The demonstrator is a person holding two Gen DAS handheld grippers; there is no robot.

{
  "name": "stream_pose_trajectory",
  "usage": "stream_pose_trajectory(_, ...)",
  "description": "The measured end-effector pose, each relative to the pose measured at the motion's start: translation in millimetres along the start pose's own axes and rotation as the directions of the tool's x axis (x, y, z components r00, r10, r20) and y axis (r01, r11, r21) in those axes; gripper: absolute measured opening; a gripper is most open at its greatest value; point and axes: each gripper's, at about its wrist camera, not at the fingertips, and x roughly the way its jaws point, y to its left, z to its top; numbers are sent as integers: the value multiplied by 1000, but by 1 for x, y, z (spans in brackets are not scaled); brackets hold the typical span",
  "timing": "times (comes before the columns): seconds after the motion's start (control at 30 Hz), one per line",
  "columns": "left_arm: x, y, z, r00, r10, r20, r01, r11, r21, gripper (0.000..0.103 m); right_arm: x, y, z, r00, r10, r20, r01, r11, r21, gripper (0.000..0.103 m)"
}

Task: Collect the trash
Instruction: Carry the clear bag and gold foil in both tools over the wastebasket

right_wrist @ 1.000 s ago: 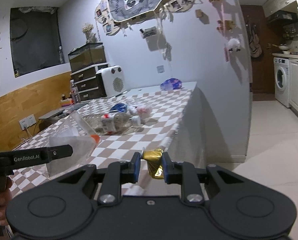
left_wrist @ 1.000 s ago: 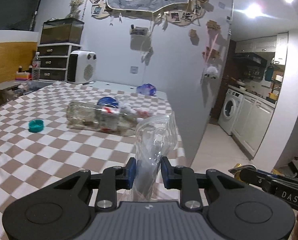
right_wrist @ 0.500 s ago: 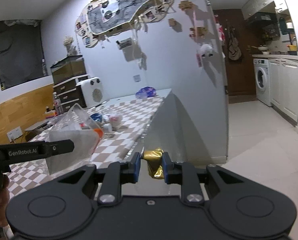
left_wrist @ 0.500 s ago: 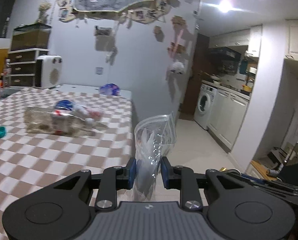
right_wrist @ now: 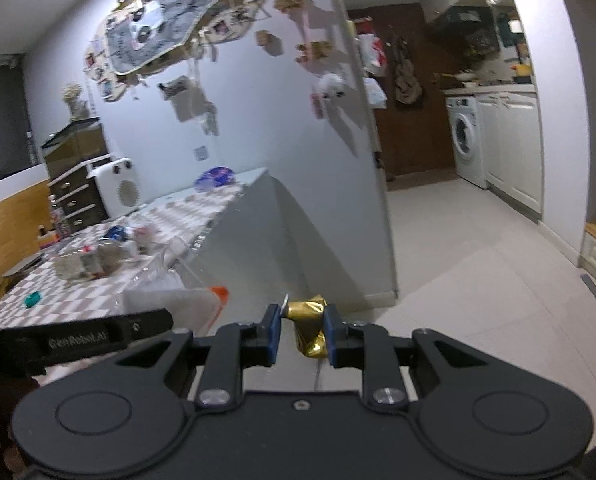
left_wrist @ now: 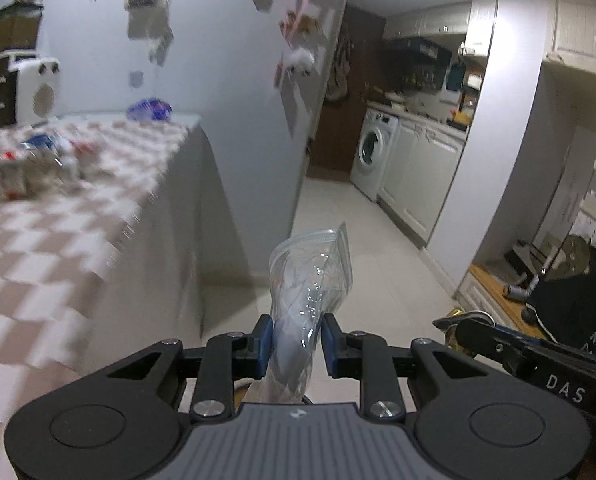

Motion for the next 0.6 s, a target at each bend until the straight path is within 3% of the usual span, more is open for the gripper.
stream_pose_trajectory(0.33, 90, -8, -39, 988, -13, -154, 8, 999, -33, 27, 43, -52, -45, 990, -71, -122, 79, 995, 64, 23)
stream_pose_trajectory(0.6, 168, 23, -63, 964, 1, -265, -26, 995, -92, 27, 108, -77, -84, 965, -99, -243, 134, 982, 132, 23)
